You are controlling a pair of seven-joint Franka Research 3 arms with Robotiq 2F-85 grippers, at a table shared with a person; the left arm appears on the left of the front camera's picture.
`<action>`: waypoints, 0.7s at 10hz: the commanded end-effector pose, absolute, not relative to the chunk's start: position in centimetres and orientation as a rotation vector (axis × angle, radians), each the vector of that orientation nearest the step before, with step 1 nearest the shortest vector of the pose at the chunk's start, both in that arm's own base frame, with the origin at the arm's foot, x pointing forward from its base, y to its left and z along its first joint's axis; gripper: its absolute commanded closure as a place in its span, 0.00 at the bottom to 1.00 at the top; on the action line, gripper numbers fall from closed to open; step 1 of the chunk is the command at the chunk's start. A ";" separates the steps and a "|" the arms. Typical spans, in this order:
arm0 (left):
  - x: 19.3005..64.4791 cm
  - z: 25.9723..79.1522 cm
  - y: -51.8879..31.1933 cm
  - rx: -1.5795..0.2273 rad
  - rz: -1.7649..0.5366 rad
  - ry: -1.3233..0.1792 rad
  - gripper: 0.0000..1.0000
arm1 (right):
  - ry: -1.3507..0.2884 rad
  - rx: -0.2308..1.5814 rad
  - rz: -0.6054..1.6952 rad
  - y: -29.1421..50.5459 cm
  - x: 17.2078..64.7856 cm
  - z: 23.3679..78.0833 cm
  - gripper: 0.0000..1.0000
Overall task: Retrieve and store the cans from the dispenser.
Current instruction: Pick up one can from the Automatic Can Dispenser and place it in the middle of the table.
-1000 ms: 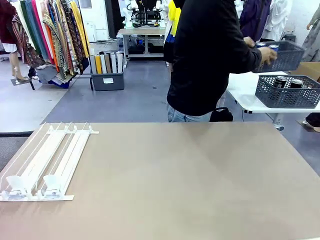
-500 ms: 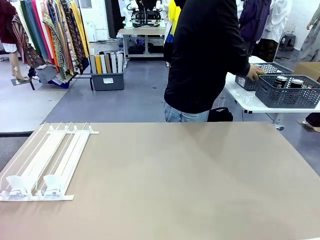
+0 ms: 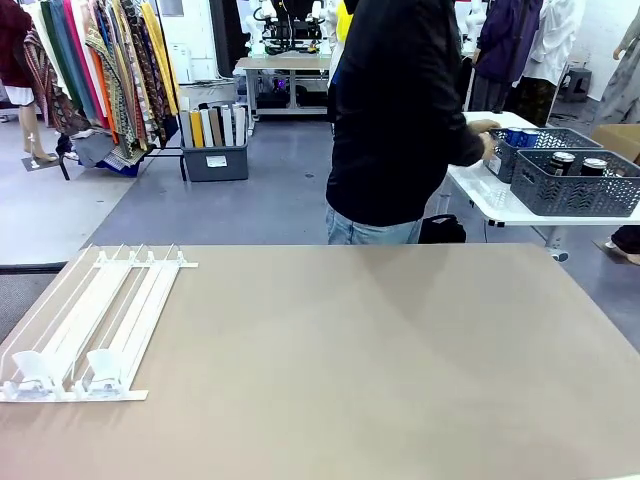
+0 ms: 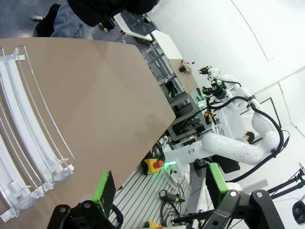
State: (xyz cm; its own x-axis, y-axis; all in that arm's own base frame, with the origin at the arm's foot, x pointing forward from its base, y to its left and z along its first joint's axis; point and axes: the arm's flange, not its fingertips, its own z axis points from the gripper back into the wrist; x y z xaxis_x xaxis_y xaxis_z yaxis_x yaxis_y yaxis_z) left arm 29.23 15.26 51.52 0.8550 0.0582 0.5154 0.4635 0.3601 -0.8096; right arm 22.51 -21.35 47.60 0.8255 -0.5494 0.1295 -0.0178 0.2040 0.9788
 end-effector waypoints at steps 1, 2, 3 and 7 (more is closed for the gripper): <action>29.3 51.9 15.2 -1.203 -0.270 -0.518 0.00 | -0.541 1.342 -0.374 -21.4 22.7 47.8 0.00; 29.3 51.9 15.2 -1.203 -0.270 -0.518 0.00 | -0.541 1.342 -0.374 -21.4 22.7 47.8 0.00; 29.3 51.9 15.2 -1.203 -0.270 -0.518 0.00 | -0.541 1.342 -0.374 -21.4 22.7 47.8 0.00; 29.3 51.9 15.2 -1.203 -0.270 -0.518 0.00 | -0.541 1.342 -0.374 -21.4 22.7 47.8 0.00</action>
